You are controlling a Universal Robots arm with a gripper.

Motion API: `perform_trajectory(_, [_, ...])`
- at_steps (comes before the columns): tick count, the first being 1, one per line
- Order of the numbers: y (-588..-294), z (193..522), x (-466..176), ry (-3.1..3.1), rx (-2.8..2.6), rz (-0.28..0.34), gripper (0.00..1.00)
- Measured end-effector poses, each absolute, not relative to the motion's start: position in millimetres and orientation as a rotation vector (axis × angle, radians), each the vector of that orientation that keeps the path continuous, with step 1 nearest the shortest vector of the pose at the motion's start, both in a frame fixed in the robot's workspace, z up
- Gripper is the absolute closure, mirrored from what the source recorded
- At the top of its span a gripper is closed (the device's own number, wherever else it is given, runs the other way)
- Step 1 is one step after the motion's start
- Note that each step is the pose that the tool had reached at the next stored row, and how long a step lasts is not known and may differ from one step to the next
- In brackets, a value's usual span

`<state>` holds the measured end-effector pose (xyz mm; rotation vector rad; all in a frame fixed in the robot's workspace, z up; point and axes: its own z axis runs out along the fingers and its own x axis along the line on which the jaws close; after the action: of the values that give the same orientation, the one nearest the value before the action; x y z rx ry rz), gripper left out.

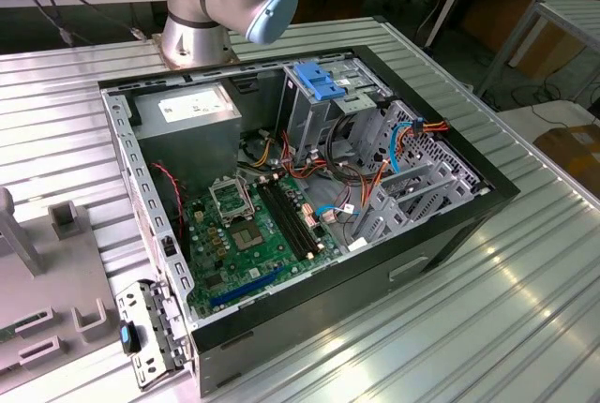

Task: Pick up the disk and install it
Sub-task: 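Pick up the disk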

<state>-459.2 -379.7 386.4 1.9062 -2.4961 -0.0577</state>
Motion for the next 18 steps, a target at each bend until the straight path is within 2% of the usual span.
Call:
perform_trajectory(8, [-379.4,377.8,-459.2,-2.336,2.126,-0.03,0.89])
perform_trajectory(9, [-379.4,376.2,-459.2,-2.312,2.156,-0.026,0.83])
perform_trajectory(10, [-379.3,374.8,-459.2,-2.294,2.178,-0.024,0.71])
perform_trajectory(15, [-378.1,365.6,-459.3,-2.213,2.262,-0.022,0.4])
perform_trajectory(18, [-378.2,352.5,-461.9,-2.207,2.269,-0.023,0.4])
